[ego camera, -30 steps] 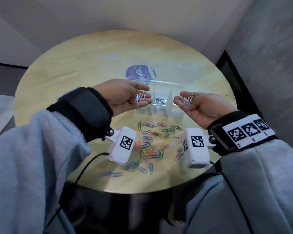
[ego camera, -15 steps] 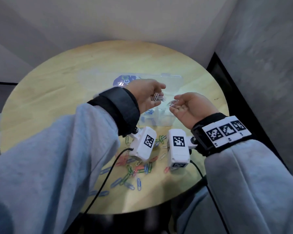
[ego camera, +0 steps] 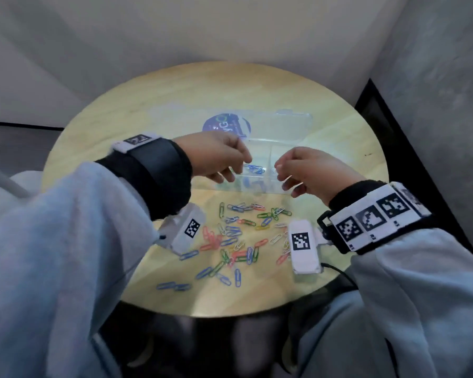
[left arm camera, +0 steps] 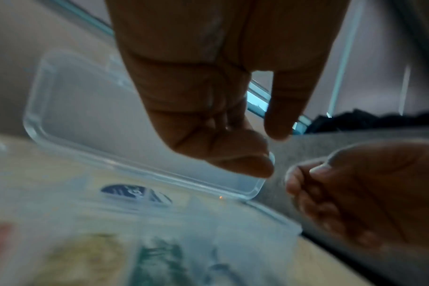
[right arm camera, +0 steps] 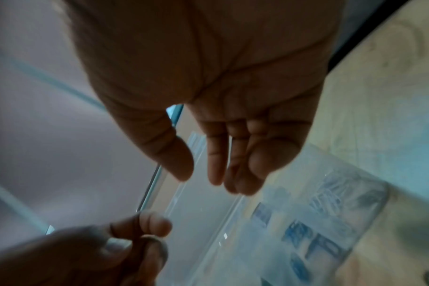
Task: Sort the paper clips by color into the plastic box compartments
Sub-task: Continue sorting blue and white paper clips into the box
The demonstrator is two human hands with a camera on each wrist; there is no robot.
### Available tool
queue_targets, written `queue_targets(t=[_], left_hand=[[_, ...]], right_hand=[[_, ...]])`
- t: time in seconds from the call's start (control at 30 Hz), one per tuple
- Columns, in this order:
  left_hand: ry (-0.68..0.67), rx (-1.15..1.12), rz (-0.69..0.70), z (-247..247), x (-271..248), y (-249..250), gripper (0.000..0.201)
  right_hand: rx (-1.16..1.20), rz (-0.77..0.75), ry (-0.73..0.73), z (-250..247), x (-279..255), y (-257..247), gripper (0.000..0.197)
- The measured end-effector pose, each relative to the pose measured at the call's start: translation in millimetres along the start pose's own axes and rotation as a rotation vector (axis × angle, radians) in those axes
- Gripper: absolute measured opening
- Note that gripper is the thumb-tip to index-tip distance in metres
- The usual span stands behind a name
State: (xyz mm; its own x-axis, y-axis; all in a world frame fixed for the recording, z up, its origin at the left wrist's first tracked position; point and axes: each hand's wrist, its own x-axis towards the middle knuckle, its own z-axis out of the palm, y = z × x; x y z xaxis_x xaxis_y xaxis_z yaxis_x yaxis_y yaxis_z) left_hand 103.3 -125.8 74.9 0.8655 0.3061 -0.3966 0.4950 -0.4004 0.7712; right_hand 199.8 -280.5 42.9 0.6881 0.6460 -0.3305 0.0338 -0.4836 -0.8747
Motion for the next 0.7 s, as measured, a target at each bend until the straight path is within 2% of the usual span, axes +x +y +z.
queue_targets(t=[0.1, 0.13, 0.23, 0.37, 0.43, 0.57, 0.7], left_hand=[[-0.071, 0.618, -0.084, -5, -20, -19, 0.010], [-0.088, 0.798, -0.109, -5, -25, -25, 0.014], [-0.182, 1.070, -0.185, 0, -41, -43, 0.028], [-0.372, 1.225, -0.288, 14, -55, -70, 0.045], [-0.415, 1.238, -0.312, 20, -60, -81, 0.050], [-0.384, 1.184, -0.294, 27, -64, -92, 0.043], [-0.348, 1.139, -0.277, 33, -65, -101, 0.037]], right_hand=[[-0.388, -0.054, -0.141, 26, -6, -3, 0.007], [-0.468, -0.071, -0.181, 35, -9, -4, 0.010], [-0.673, -0.150, -0.266, 58, -18, -10, 0.008], [-0.848, -0.231, -0.413, 86, -29, -11, 0.008], [-0.942, -0.260, -0.476, 100, -34, -8, 0.009], [-1.071, -0.306, -0.556, 118, -37, -2, 0.017], [-1.145, -0.319, -0.541, 129, -38, 5, 0.020]])
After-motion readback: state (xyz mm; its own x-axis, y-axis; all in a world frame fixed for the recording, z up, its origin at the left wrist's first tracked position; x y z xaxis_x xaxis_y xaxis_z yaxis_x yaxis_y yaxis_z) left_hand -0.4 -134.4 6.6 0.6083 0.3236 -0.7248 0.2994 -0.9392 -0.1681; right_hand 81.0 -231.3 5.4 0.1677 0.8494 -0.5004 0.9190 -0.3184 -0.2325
